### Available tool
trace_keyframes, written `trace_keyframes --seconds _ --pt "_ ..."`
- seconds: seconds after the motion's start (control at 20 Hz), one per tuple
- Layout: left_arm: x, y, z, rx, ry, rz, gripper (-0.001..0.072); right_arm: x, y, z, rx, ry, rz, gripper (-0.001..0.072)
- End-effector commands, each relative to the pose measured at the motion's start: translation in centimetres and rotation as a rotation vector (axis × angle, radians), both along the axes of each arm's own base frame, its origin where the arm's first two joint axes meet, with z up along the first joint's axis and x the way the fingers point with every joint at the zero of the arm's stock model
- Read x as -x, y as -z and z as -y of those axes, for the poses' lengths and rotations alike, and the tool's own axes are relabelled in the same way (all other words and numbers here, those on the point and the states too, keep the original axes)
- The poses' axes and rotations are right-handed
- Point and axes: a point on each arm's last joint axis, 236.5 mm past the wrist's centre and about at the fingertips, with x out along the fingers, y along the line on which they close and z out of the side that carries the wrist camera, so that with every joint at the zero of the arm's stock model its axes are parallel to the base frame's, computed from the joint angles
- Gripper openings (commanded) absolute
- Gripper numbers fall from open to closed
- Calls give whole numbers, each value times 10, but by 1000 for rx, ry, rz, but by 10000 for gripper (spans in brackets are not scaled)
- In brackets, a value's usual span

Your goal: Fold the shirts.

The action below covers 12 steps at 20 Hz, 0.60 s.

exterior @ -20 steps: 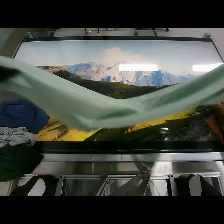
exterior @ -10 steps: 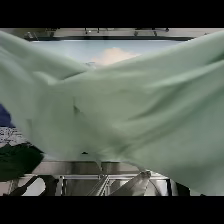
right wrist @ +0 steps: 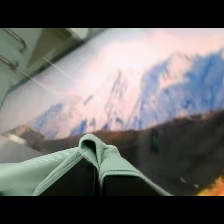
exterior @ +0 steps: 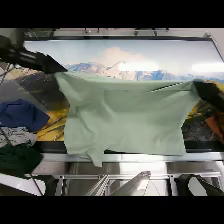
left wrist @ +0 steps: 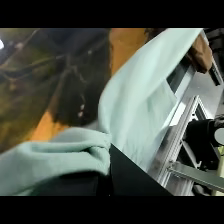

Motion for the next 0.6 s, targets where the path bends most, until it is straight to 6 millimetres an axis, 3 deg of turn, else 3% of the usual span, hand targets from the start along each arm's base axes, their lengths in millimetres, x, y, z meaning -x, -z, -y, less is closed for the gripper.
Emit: trace_keyframes --seconds 0.0,0.15,0.3,0.4,0.55 --pt "-18 81 -3 1 -34 -178 31 -34 68 3 -124 -36 -125 17" --pt "-23 103 -5 6 -54 -228 31 -57 74 -2 -262 -110 -159 17" --pt "-18 105 -5 10 -41 -258 31 -59 65 -7 -301 -175 -162 17" --pt "-12 106 -10 4 -44 -304 31 -40 76 -8 -286 -237 -234 17" --pt "5 113 -16 -52 -33 -410 31 2 120 -4 -202 -304 -457 16"
